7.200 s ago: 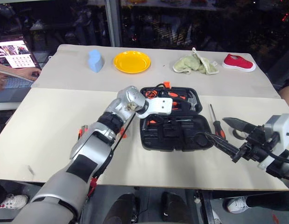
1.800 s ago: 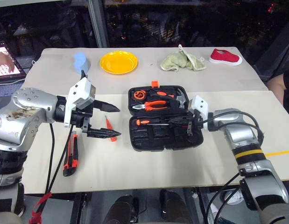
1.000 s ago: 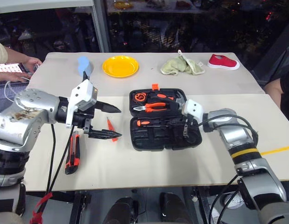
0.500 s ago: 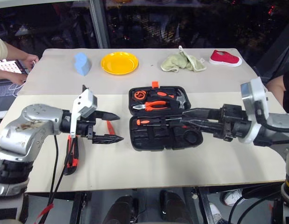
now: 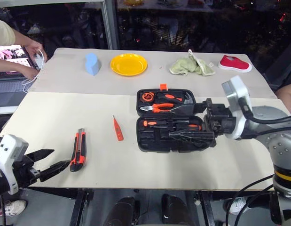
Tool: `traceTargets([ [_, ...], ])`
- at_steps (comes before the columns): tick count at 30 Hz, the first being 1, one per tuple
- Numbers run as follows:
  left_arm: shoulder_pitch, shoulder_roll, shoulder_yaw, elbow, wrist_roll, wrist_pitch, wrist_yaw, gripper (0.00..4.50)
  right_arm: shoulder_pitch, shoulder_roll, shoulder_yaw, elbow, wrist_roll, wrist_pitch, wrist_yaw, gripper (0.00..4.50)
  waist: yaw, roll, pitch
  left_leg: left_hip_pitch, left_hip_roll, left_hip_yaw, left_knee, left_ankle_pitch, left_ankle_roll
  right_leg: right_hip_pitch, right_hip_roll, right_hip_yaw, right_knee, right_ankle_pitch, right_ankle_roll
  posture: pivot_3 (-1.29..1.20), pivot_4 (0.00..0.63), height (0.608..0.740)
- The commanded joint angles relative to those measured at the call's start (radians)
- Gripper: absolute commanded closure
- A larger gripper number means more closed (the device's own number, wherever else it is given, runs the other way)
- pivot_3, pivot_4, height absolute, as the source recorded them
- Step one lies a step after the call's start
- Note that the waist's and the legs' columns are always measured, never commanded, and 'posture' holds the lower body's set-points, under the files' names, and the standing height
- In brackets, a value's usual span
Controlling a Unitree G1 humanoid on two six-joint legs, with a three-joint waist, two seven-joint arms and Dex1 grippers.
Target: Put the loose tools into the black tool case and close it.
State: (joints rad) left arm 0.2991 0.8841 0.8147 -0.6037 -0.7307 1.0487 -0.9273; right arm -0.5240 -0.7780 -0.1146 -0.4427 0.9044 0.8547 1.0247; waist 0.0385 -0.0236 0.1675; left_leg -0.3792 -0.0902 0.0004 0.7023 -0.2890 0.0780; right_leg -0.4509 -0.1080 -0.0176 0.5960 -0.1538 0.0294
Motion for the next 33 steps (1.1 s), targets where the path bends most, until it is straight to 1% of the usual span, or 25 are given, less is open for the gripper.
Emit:
traceTargets([
  [1,-0.221,0.081,-0.118,-0.04,-0.137,0.225,0.15,0.0,0.024,0.008,-0.027,-0.044,0.011,-0.025,-0.035,0.04,0.001,0.0,0.0,0.0,0.0,0.0,0.0,0.002,-0.004,0.0,0.0,0.0,0.0,0.0,0.0,0.0,0.15,0.74],
  [2,-0.321,0.089,-0.182,-0.029,-0.155,0.308,0.2,0.0,0.036,0.015,-0.034,-0.058,0.015,-0.024,-0.056,0.04,0.001,0.0,0.0,0.001,0.0,-0.001,0.0,0.003,-0.005,0.001,0.001,0.0,0.001,0.0,0.0,0.0,0.15,0.74],
  [4,-0.548,0.057,-0.318,0.026,-0.167,0.494,0.315,0.0,0.07,0.028,-0.05,-0.092,0.026,-0.02,-0.101,0.04,0.0,-0.001,0.0,0.001,0.0,0.0,-0.001,0.003,-0.006,0.0,0.001,0.0,0.001,0.0,-0.001,0.0,0.15,0.74],
  [6,-0.69,0.067,-0.443,0.121,-0.239,0.562,0.423,0.0,0.11,0.039,-0.061,-0.134,0.038,-0.018,-0.136,0.04,-0.004,-0.002,0.0,0.0,-0.001,0.0,-0.001,0.004,-0.006,0.002,0.002,0.001,0.002,0.002,-0.001,0.0,0.15,0.74],
  [9,-0.827,0.133,-0.598,0.246,-0.384,0.566,0.535,0.0,0.161,0.061,-0.069,-0.19,0.049,-0.024,-0.197,0.04,-0.028,-0.003,-0.001,-0.001,-0.002,0.0,-0.003,0.004,-0.006,-0.003,0.002,0.003,0.013,0.002,-0.001,0.0,0.15,0.74],
  [11,-0.934,0.125,-0.692,0.379,-0.468,0.566,0.667,0.0,0.205,0.077,-0.075,-0.229,0.041,-0.038,-0.238,0.04,-0.037,-0.003,-0.001,-0.003,-0.003,0.001,-0.004,0.004,-0.007,-0.006,0.003,0.004,0.014,0.001,-0.002,0.0,0.15,0.74],
  [13,-1.034,0.11,-0.787,0.513,-0.567,0.566,0.797,0.0,0.237,0.093,-0.079,-0.255,0.031,-0.049,-0.275,0.04,-0.036,-0.003,-0.001,-0.003,-0.002,-0.001,-0.006,0.006,-0.009,-0.007,0.003,0.003,0.013,0.0,-0.003,0.0,0.15,0.74],
  [15,-1.118,0.109,-0.883,0.616,-0.685,0.566,0.889,0.0,0.254,0.107,-0.077,-0.271,0.028,-0.059,-0.303,0.04,-0.036,-0.003,-0.001,-0.001,-0.002,-0.001,-0.006,0.007,-0.011,-0.007,0.003,0.003,0.013,-0.001,-0.005,0.0,0.15,0.74],
  [18,-1.226,0.082,-1.004,0.773,-0.801,0.566,1.03,0.0,0.283,0.13,-0.063,-0.296,0.014,-0.081,-0.341,0.04,-0.034,-0.004,0.0,0.001,-0.002,-0.001,-0.006,0.007,-0.013,-0.005,0.003,0.005,0.014,-0.001,-0.005,0.0,0.15,0.74],
  [21,-1.272,0.076,-1.092,0.875,-0.899,0.566,1.128,0.0,0.301,0.154,-0.051,-0.307,0.002,-0.101,-0.374,0.04,-0.036,-0.004,0.0,0.002,-0.002,-0.001,-0.006,0.008,-0.013,-0.005,0.003,0.005,0.015,-0.001,-0.005,0.0,0.15,0.74],
  [24,-1.309,0.055,-1.143,0.952,-0.969,0.566,1.216,0.0,0.309,0.172,-0.038,-0.309,-0.008,-0.117,-0.395,0.04,-0.037,-0.004,0.0,0.002,-0.002,-0.001,-0.006,0.008,-0.013,-0.006,0.003,0.006,0.015,-0.001,-0.005,0.0,0.15,0.74],
  [28,-1.376,-0.025,-1.168,1.051,-1.02,0.566,1.334,0.0,0.32,0.178,-0.014,-0.316,-0.027,-0.133,-0.407,0.04,-0.03,-0.004,0.0,0.001,-0.003,-0.001,-0.006,0.008,-0.013,-0.005,0.003,0.006,0.015,-0.001,-0.005,0.0,0.15,0.74],
  [30,-1.4,-0.048,-1.185,1.084,-1.047,0.566,1.373,0.0,0.321,0.176,-0.014,-0.317,-0.027,-0.135,-0.411,0.04,-0.027,-0.004,0.0,0.001,-0.003,-0.001,-0.006,0.008,-0.013,-0.005,0.002,0.005,0.015,-0.001,-0.005,0.0,0.15,0.74],
  [33,-1.422,-0.095,-1.176,1.15,-1.057,0.566,1.447,0.0,0.326,0.168,-0.019,-0.32,-0.025,-0.139,-0.411,0.04,-0.027,-0.004,0.0,0.001,-0.003,-0.001,-0.006,0.008,-0.013,-0.006,0.002,0.006,0.015,-0.001,-0.005,0.0,0.15,0.74],
])
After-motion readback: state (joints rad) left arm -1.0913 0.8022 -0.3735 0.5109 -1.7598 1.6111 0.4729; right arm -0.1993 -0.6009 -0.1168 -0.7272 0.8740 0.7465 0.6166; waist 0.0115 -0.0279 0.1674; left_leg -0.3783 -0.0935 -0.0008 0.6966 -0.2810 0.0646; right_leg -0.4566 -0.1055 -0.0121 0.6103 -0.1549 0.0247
